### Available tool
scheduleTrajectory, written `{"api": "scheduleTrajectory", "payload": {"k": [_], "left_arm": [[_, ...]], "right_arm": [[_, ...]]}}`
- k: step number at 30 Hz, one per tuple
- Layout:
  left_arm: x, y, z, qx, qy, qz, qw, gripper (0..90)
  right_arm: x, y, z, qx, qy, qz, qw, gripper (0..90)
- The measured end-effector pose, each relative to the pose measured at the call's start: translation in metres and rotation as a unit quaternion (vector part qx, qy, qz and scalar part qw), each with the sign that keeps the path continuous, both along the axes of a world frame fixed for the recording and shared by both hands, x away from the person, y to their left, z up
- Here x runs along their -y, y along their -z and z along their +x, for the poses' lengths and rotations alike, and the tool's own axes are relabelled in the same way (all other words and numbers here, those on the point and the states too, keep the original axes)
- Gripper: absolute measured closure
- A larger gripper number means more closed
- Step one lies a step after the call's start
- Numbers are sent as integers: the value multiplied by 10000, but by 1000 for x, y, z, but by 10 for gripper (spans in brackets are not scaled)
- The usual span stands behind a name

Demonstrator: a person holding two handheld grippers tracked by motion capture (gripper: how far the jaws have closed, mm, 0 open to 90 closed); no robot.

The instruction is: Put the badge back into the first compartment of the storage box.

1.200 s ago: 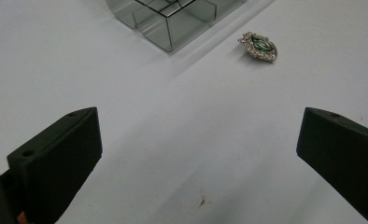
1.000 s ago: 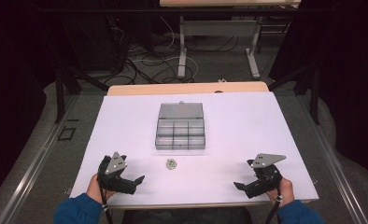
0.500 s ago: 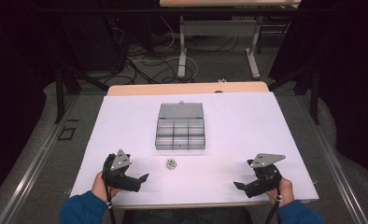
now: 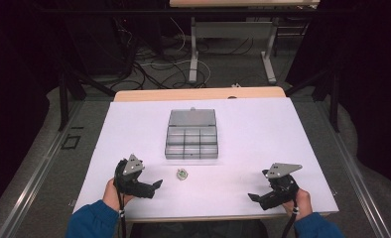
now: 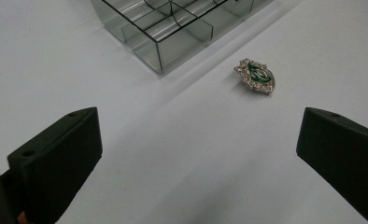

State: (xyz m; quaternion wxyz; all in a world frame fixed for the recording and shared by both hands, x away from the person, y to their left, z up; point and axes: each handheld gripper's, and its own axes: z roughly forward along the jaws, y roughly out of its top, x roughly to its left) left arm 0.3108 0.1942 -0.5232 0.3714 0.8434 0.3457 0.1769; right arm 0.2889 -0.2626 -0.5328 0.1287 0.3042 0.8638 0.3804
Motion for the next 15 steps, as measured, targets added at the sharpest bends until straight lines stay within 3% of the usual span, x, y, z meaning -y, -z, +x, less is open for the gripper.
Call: {"api": "scheduleTrajectory", "payload": {"k": [15], "left_arm": [[13, 2, 10, -94, 23, -25, 9999, 0]], "right_arm": [[-2, 0, -2, -39, 69, -24, 10000, 20]]}}
